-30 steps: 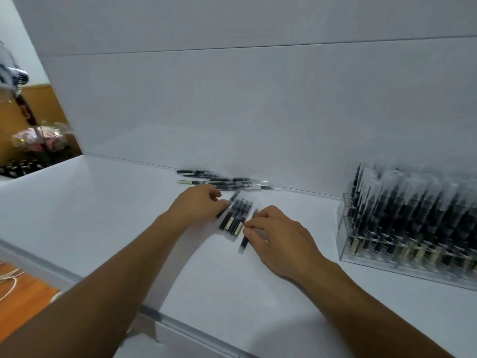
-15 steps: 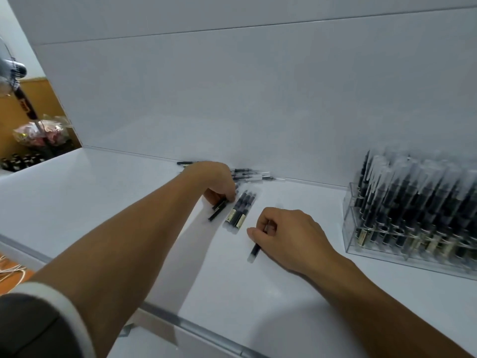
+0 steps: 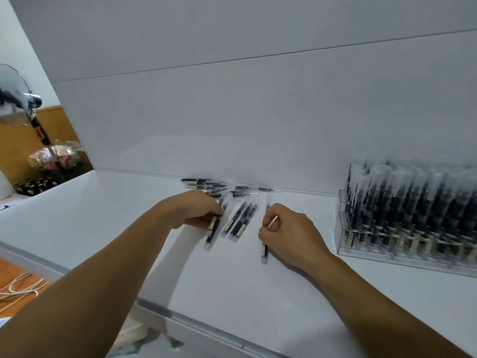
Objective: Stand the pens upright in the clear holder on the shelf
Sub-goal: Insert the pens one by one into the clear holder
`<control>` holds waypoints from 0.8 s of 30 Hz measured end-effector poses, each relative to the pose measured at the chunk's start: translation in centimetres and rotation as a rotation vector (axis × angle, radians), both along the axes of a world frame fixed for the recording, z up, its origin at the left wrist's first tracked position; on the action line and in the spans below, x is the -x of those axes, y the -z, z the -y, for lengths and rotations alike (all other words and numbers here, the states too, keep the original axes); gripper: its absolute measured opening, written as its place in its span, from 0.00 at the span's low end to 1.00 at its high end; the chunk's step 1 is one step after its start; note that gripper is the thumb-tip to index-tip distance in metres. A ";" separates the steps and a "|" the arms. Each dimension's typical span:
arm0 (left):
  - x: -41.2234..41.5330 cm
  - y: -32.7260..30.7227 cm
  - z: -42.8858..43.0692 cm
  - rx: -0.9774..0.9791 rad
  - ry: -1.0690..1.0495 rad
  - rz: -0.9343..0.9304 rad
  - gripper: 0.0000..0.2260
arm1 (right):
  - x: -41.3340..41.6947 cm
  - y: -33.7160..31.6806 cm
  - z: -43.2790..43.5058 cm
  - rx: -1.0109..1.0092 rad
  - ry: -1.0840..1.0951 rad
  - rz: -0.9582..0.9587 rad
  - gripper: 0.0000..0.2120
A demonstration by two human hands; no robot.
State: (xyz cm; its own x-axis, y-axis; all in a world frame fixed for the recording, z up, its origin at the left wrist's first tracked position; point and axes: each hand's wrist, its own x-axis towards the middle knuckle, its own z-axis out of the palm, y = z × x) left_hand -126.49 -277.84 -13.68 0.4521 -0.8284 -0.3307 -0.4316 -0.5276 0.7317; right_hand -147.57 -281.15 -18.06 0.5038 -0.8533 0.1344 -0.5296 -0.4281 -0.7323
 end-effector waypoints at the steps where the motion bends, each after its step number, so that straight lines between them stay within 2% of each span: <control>1: 0.1 -0.2 -0.4 0.016 0.008 -0.061 0.05 | 0.1 -0.2 -0.1 -0.013 0.001 0.018 0.03; 6: 1.3 -1.1 -1.6 0.142 0.093 -0.309 0.04 | 0.4 -1.5 -1.0 -0.063 0.023 0.126 0.05; 13: 5.5 -0.9 -2.2 0.222 0.135 -0.570 0.06 | 2.9 -2.7 -1.8 -0.052 0.058 0.129 0.11; 17: 9.1 0.1 -2.4 0.445 0.132 -0.644 0.06 | 5.2 -2.6 -2.5 0.021 0.093 0.136 0.14; 20: 11.7 0.9 -2.3 0.603 0.129 -0.687 0.05 | 7.5 -2.6 -3.0 0.055 0.111 0.152 0.11; 24: 14.8 2.0 -2.3 0.730 0.112 -0.653 0.05 | 10.9 -2.6 -3.7 0.082 0.137 0.180 0.08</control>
State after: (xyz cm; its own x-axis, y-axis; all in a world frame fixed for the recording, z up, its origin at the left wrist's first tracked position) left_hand -141.28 -275.56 -15.71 0.2692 -0.9554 0.1218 0.1534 0.1674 0.9739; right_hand -158.46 -277.45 -15.51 0.3461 -0.8943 0.2836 -0.4508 -0.4237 -0.7857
